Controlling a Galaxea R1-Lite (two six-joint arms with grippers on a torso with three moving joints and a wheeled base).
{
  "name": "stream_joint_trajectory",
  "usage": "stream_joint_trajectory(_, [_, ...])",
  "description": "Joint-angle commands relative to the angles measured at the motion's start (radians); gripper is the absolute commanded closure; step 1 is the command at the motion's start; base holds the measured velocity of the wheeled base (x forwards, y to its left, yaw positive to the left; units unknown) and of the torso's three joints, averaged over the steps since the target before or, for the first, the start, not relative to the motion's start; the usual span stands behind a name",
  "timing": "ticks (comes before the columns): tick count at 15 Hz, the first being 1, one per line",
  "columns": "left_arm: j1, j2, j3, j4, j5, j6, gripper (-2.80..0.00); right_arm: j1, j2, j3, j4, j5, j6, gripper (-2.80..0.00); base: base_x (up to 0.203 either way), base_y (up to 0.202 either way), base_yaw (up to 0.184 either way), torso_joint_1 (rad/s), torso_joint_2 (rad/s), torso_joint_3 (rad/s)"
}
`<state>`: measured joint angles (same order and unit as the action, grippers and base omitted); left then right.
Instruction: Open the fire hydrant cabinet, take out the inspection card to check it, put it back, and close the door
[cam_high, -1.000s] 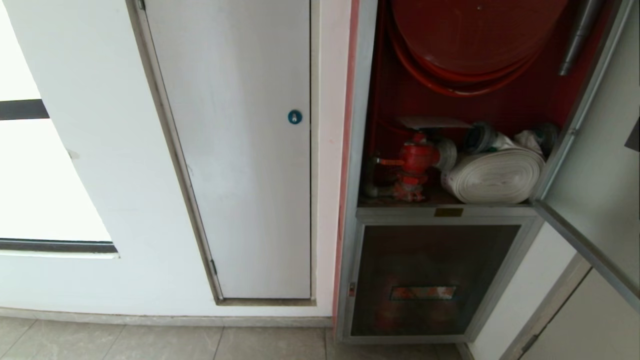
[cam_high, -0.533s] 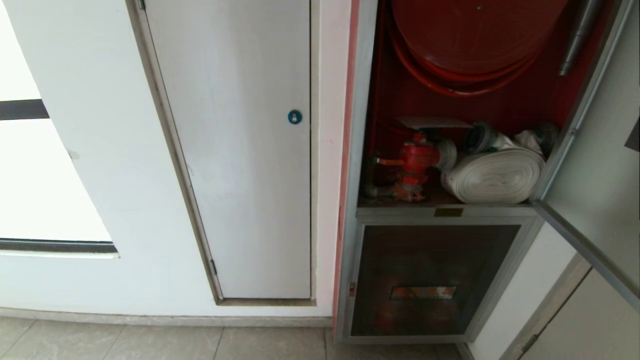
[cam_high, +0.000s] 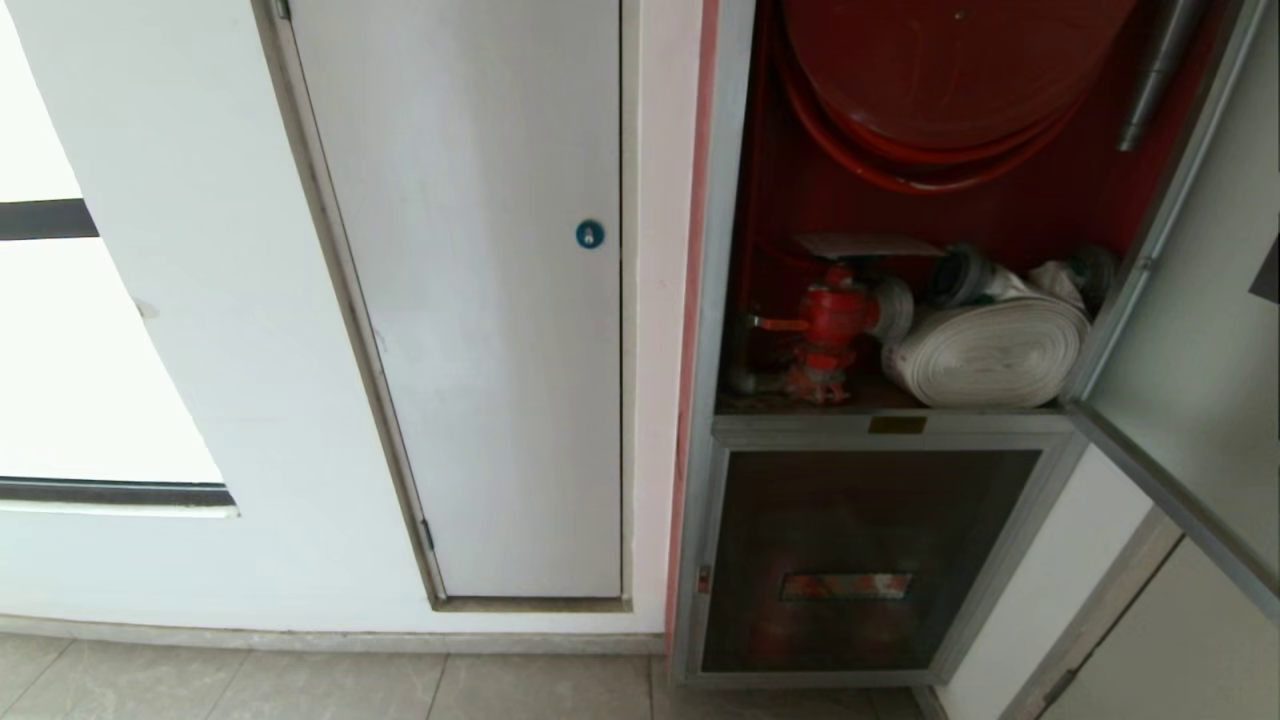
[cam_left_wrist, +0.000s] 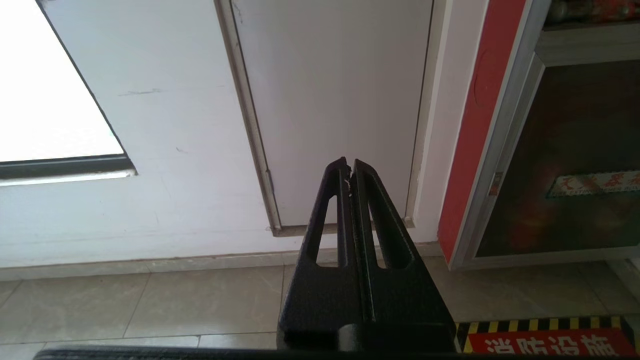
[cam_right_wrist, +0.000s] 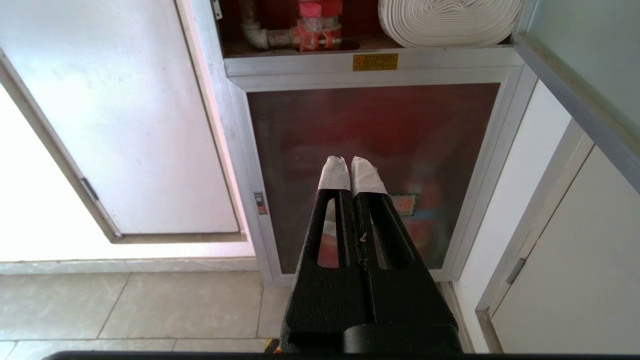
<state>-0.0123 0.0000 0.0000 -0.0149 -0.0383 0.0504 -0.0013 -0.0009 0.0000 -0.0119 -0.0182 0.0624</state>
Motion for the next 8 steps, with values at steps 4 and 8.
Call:
stream_joint_trajectory(4, [0.000,0.000,0.012,0.000,0.000,0.002,0.00,0.000,0.001,0.002,0.000,0.000,0.000,0.00,0.131,0.000,-0.001,0.006,0.00,0.000])
stream_joint_trajectory(8, [0.000,0.000,0.012,0.000,0.000,0.000,0.00,0.000,0.001,0.003,0.000,0.000,0.000,0.00,0.199,0.000,-0.001,0.005,0.00,0.001])
